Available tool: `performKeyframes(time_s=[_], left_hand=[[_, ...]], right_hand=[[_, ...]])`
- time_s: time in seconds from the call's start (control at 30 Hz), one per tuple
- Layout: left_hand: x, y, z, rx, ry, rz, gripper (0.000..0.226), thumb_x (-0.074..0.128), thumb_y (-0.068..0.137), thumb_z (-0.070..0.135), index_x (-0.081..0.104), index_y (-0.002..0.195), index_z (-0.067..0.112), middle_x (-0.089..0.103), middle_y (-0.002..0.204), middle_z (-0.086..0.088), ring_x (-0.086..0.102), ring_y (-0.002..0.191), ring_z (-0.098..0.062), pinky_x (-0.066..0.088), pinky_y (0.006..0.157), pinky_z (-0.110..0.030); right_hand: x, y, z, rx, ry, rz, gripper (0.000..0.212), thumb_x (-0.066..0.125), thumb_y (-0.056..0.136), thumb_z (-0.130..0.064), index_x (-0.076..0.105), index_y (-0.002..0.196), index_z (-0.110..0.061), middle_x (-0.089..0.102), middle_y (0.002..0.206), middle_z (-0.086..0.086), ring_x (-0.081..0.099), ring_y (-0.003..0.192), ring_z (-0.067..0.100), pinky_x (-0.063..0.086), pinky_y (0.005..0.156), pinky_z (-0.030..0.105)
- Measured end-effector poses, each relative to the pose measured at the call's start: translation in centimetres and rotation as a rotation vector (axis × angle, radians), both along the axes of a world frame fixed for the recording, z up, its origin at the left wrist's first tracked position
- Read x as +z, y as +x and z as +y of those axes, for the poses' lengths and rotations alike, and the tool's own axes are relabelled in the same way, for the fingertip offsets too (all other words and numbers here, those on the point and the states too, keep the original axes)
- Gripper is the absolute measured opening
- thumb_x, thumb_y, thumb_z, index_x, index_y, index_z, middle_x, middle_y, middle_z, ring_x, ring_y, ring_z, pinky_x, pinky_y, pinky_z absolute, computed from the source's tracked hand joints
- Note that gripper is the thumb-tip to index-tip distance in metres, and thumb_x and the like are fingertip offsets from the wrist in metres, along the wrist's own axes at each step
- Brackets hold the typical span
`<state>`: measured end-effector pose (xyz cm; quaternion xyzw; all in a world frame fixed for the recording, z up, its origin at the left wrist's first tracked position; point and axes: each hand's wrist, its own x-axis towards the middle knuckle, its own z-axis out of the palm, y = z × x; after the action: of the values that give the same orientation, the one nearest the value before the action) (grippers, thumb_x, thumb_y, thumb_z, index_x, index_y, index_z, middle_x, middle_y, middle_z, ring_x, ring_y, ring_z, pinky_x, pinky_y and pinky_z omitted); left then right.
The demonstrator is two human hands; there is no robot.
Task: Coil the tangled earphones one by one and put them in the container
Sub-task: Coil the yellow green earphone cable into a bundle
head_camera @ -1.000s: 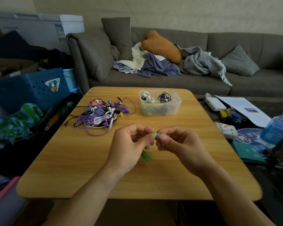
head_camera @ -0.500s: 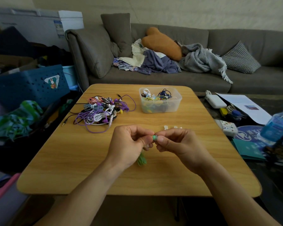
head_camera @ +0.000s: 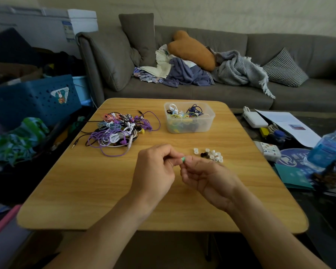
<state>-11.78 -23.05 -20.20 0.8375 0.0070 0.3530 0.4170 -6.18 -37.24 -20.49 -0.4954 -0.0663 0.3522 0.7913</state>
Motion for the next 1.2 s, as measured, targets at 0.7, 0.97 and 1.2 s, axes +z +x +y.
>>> performKeyframes(time_s=[0.7, 0.97, 1.2], left_hand=[[0.2, -0.2, 1.1, -0.204, -0.810, 0.351, 0.006, 0.065, 0.087, -0.003, 0.066, 0.087, 0.003, 0.072, 0.068, -0.006, 0.066, 0.057, -0.015, 0.055, 0.055, -0.025], [0.0, -0.1, 0.9, -0.200, -0.938, 0.439, 0.008, 0.060, 0.090, -0.005, 0.063, 0.090, 0.003, 0.067, 0.074, -0.011, 0.061, 0.055, -0.016, 0.052, 0.055, -0.025], [0.2, 0.8, 2.0, -0.113, -1.229, 0.413, 0.014, 0.047, 0.097, -0.005, 0.055, 0.106, 0.001, 0.055, 0.074, -0.013, 0.058, 0.055, -0.018, 0.053, 0.052, -0.026]], right_hand=[[-0.6, 0.6, 0.3, -0.210, -0.354, -0.923, 0.021, 0.079, 0.080, -0.010, 0.076, 0.099, -0.017, 0.077, 0.087, -0.002, 0.073, 0.084, 0.014, 0.059, 0.082, 0.037], [-1.0, 0.8, 0.7, -0.207, -0.476, -0.985, 0.016, 0.069, 0.090, -0.023, 0.070, 0.106, -0.022, 0.072, 0.086, -0.007, 0.068, 0.078, 0.012, 0.058, 0.072, 0.040], [-1.0, -0.1, 0.9, -0.084, -0.476, -0.909, 0.072, 0.087, 0.070, -0.037, 0.048, 0.130, -0.028, 0.060, 0.107, -0.004, 0.066, 0.085, 0.015, 0.059, 0.071, 0.033]])
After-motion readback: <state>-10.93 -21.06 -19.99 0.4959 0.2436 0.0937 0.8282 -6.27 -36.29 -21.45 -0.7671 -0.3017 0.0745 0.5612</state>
